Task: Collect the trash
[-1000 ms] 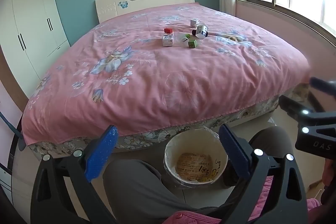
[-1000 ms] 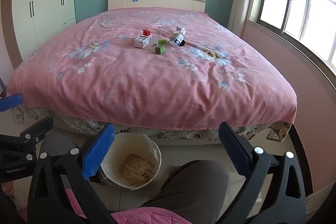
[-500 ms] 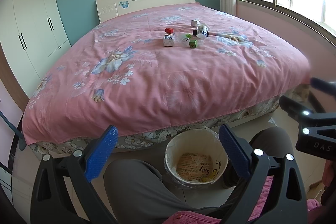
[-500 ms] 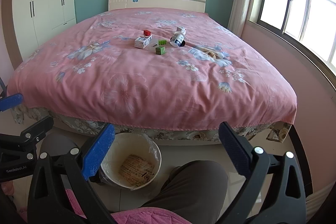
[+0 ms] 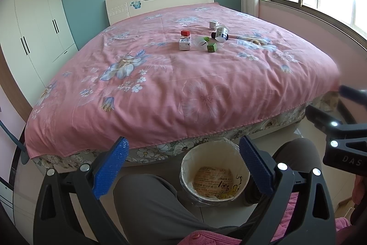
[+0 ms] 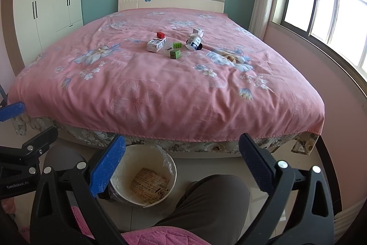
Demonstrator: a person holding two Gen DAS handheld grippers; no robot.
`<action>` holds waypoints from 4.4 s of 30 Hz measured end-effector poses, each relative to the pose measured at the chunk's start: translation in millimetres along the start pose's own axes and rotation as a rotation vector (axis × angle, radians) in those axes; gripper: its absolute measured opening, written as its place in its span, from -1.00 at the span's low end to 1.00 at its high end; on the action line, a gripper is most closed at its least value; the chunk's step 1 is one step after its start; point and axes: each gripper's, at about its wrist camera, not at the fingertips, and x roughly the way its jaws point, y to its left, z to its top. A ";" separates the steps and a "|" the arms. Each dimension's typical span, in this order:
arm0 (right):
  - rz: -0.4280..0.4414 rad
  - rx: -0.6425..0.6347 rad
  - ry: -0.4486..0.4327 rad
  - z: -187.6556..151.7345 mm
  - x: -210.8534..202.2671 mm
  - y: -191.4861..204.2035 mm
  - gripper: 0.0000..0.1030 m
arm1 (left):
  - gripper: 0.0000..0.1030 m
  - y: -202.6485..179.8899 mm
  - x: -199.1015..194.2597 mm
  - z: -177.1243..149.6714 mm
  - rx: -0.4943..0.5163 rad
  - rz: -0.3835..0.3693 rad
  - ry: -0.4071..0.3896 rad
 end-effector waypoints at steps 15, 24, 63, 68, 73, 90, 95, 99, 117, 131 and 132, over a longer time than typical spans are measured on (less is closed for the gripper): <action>0.000 0.001 0.001 -0.6 -0.2 -0.1 0.87 | 0.91 1.5 0.9 -1.5 0.001 0.001 0.002; 0.000 0.001 0.003 -1.2 0.2 0.5 0.87 | 0.91 1.0 1.8 -2.4 0.002 0.001 0.003; -0.003 0.018 -0.040 89.8 58.8 -40.2 0.87 | 0.91 10.8 89.4 87.3 -0.010 -0.083 0.074; 0.018 0.028 -0.063 130.7 83.4 -55.3 0.87 | 0.91 17.5 129.6 129.6 -0.026 -0.093 0.091; 0.123 0.016 -0.056 164.9 120.9 -59.5 0.87 | 0.90 24.9 178.4 173.1 -0.046 -0.117 0.134; 0.368 -0.165 0.091 219.3 297.6 -38.3 0.87 | 0.90 47.1 359.2 292.1 -0.163 -0.150 0.248; 0.465 -0.182 0.153 233.8 353.0 -33.0 0.87 | 0.90 39.3 408.8 309.9 -0.176 -0.154 0.289; 0.517 -0.212 0.211 241.4 394.5 -28.5 0.87 | 0.90 35.3 445.1 321.4 -0.185 -0.156 0.321; 0.578 -0.350 0.332 250.5 479.6 1.9 0.14 | 0.34 23.1 529.6 330.1 -0.200 -0.181 0.453; 0.546 -0.287 0.331 241.1 457.1 -1.7 -0.38 | -0.06 23.1 510.5 318.5 -0.178 -0.185 0.461; 0.538 -0.290 0.327 240.3 451.5 -2.2 -0.38 | -0.06 23.7 506.0 317.2 -0.181 -0.195 0.468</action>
